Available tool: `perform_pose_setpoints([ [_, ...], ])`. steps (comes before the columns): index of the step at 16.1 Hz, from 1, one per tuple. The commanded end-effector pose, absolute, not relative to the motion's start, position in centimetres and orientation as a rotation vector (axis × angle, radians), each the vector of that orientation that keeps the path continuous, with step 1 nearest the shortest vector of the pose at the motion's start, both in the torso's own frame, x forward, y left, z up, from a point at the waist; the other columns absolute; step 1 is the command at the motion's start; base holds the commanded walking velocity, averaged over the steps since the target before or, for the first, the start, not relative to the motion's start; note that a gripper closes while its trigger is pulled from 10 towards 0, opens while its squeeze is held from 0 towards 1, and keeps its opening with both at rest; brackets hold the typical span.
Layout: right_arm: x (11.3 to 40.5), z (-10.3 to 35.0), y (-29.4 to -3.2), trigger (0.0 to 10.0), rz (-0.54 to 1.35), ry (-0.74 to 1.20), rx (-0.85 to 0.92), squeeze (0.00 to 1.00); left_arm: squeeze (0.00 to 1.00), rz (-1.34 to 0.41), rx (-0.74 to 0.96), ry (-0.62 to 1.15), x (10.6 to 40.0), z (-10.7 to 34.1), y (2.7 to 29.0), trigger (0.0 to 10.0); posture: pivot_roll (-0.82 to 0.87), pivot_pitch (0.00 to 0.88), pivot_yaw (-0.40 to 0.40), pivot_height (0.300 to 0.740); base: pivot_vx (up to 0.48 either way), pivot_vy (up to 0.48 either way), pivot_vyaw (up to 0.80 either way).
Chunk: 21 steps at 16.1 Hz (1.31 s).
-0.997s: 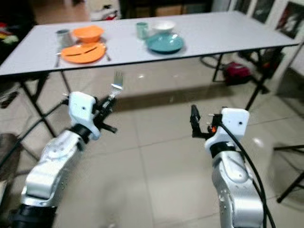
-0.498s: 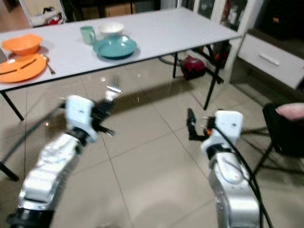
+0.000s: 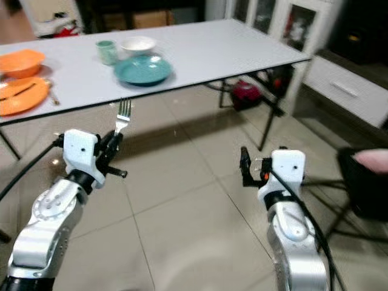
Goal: Setting the table
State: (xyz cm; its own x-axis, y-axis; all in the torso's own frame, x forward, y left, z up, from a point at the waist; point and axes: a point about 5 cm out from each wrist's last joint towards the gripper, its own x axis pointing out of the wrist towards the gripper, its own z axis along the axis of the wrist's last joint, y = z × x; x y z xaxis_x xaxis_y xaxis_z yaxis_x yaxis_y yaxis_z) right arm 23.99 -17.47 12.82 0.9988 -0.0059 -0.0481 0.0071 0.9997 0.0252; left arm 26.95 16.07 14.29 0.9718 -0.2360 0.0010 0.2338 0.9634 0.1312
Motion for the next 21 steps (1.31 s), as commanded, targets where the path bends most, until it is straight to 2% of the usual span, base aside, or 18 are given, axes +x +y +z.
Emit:
perform_pose_setpoints([
  [1, 23.86, 12.96, -17.68, 10.0, -0.001, 0.033, 0.029, 0.0, 0.0, -0.245, 0.142, -0.03, 27.11, 14.52, 15.96, 10.0, 0.0, 0.0, 0.008, 0.74, 0.337, 0.0, 0.0],
  [13, 23.4, 12.87, -17.54, 10.0, 0.027, 0.032, 0.025, 0.0, 0.0, -0.254, 0.151, -0.019, 26.79, 14.13, 15.87, 10.0, 0.01, 0.0, 0.006, 0.74, 0.34, 0.0, 0.0],
  [18, 23.68, 12.67, -17.41, 10.0, 0.045, 0.051, 0.12, 0.0, 0.0, -0.237, 0.149, -0.021, 26.71, 14.16, 16.02, 10.0, 0.01, 0.0, -0.005, 0.74, 0.343, 0.0, 0.0],
  [21, 23.9, 12.86, -17.52, 10.0, 0.044, 0.049, 0.115, 0.0, 0.0, -0.24, 0.151, -0.021, 26.87, 14.21, 15.95, 10.0, 0.01, 0.0, -0.004, 0.74, 0.341, 0.0, 0.0],
])
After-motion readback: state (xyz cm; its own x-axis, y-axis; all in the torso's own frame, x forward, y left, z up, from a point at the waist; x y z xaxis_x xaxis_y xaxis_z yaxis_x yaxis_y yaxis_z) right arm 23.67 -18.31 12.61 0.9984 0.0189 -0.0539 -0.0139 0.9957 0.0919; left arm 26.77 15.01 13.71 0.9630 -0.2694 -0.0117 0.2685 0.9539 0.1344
